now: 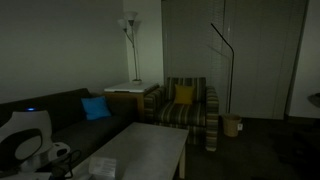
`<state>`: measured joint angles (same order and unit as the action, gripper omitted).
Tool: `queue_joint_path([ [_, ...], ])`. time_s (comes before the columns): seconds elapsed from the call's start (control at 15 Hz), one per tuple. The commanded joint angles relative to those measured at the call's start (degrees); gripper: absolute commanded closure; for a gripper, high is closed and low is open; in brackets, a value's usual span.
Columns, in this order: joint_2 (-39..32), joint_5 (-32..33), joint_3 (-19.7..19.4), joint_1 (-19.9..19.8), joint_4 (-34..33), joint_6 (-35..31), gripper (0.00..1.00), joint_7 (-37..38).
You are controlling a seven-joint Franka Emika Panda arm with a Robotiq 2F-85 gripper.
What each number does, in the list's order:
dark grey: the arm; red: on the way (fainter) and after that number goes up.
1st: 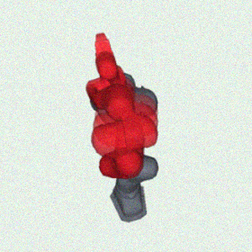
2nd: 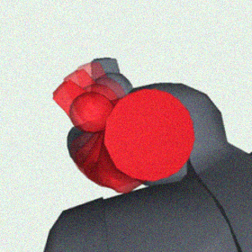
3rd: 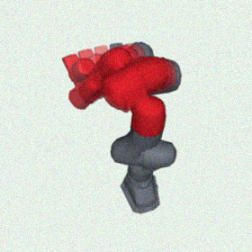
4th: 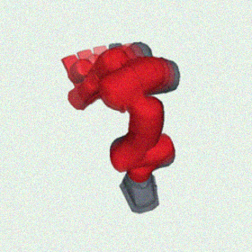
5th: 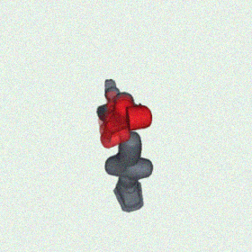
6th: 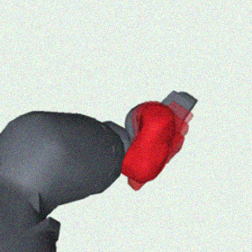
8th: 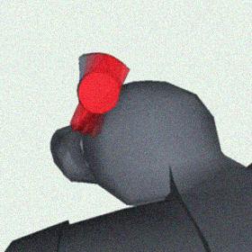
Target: Remove the mug from the plate.
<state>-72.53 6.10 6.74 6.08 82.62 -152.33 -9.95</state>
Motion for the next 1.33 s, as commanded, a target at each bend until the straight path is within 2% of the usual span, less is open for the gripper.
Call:
queue_joint_path([
  [0.0,-4.2,-3.0,0.6,-1.7,-1.8,-5.2,0.00,2.8],
  [0.2,-7.4,-4.5,0.6,-2.2,-3.1,-8.2,0.00,4.6],
  [0.47,-9.9,-5.2,1.4,-2.8,-4.1,-8.5,0.00,6.1],
  [0.8,-10.1,-5.8,2.5,-2.3,-3.5,-9.2,0.00,6.9],
  [1.27,-9.6,-6.4,1.4,-0.6,-2.8,-10.7,0.00,11.7],
])
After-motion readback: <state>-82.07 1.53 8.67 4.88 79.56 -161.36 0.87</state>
